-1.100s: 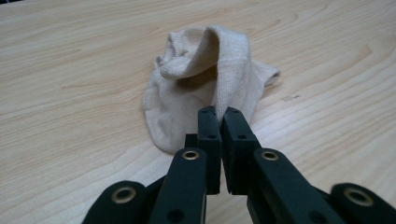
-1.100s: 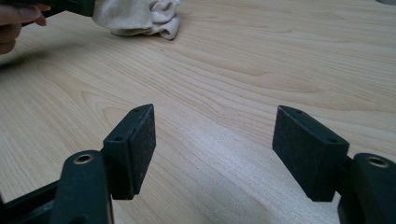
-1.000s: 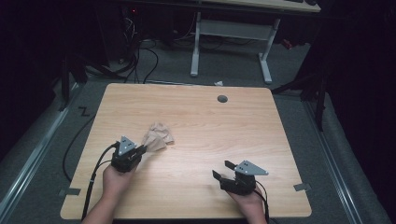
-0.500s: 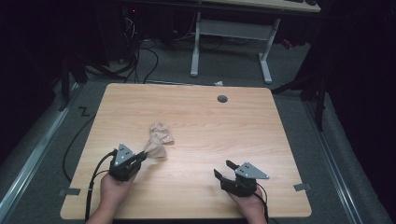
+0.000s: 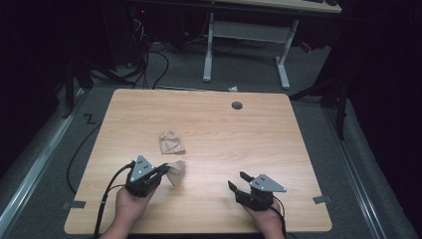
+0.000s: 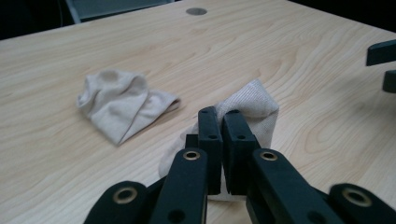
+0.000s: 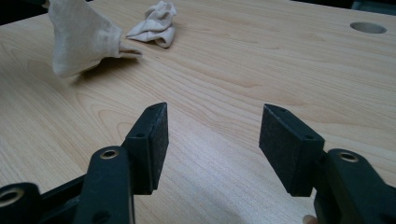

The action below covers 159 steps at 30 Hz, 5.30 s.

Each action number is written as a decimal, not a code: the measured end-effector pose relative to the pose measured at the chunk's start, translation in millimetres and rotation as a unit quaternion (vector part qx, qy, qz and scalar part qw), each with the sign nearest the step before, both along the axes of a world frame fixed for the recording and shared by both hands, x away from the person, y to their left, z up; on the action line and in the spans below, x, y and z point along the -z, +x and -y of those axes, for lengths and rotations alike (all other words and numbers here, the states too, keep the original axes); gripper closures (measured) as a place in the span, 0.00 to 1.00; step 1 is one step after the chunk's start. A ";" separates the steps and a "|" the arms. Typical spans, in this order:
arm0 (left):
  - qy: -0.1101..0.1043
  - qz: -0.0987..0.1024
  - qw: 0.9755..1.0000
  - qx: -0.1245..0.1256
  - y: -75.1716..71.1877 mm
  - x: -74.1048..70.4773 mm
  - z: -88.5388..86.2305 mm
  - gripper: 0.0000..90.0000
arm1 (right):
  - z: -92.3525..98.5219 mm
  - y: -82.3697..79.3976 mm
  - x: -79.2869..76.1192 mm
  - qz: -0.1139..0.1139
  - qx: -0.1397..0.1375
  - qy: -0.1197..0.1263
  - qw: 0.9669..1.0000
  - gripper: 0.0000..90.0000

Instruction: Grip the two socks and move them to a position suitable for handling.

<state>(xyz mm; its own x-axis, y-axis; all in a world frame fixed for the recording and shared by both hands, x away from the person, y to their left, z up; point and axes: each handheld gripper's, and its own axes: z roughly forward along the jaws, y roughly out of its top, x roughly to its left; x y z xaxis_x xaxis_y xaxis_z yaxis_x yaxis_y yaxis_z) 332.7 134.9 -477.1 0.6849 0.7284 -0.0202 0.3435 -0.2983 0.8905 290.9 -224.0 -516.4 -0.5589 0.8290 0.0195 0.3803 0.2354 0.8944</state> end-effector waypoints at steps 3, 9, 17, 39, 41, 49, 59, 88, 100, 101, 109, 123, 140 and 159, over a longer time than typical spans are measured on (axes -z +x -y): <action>0.001 0.001 1.000 0.015 0.7 -3.9 12.6 0.97 | 0.8 1.1 0.3 -0.002 0.001 0.003 1.000 0.48; 0.005 0.000 0.999 0.049 0.5 -6.5 43.6 0.97 | 1.5 0.5 0.0 -0.002 0.000 0.003 1.000 0.48; 0.010 0.005 0.997 0.075 -0.6 -17.7 65.6 0.97 | 2.4 0.9 0.4 -0.007 -0.001 0.009 1.000 0.50; 0.001 0.038 0.996 0.086 -6.0 -61.2 78.5 0.97 | 3.2 1.2 0.5 -0.006 0.000 0.013 1.000 0.51; -0.004 0.038 0.996 0.086 -3.9 -62.4 78.9 0.97 | 3.8 1.1 0.6 -0.008 0.002 0.014 1.000 0.51; 0.029 -0.023 0.999 0.029 24.7 -17.4 57.7 0.97 | 5.5 1.4 1.0 -0.011 0.002 0.017 1.000 0.51; 0.047 -0.096 0.994 -0.030 34.8 38.4 10.5 0.97 | -0.2 2.0 3.1 -0.017 -0.014 0.011 1.000 0.54; 0.073 -0.095 0.991 -0.057 43.7 39.6 19.3 0.68 | -17.5 2.2 5.5 -0.031 -0.040 -0.009 0.999 0.50; 0.096 -0.121 0.987 -0.045 70.3 40.2 68.6 0.98 | -13.3 1.5 4.7 -0.032 -0.042 0.001 0.999 0.55; 0.096 -0.121 0.987 -0.045 70.3 40.2 68.6 0.98 | -12.6 1.6 4.7 -0.031 -0.043 0.001 0.999 0.55; 0.114 -0.125 0.985 0.035 45.3 45.1 82.1 0.97 | -11.2 2.6 4.5 -0.035 -0.043 0.004 0.998 0.64; 0.131 -0.113 0.974 0.147 -7.5 43.9 105.7 0.97 | -13.3 11.3 6.8 -0.070 -0.021 -0.037 0.997 1.00; 0.095 -0.126 0.982 0.102 -5.8 48.2 57.6 0.97 | -29.4 9.8 14.0 -0.105 -0.058 -0.089 0.989 1.00; 0.047 -0.097 0.992 0.073 -15.4 38.4 34.5 0.85 | -27.1 -0.4 4.5 -0.046 -0.071 -0.045 0.995 0.99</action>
<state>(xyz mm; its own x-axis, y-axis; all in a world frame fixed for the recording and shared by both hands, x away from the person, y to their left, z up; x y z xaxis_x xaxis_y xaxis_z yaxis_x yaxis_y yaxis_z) 317.3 100.4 -515.6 0.7726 0.6272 -0.0986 0.4527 -0.4352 0.7783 290.5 -197.0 -520.9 -0.6699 0.7424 0.0052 0.4163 0.3698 0.8306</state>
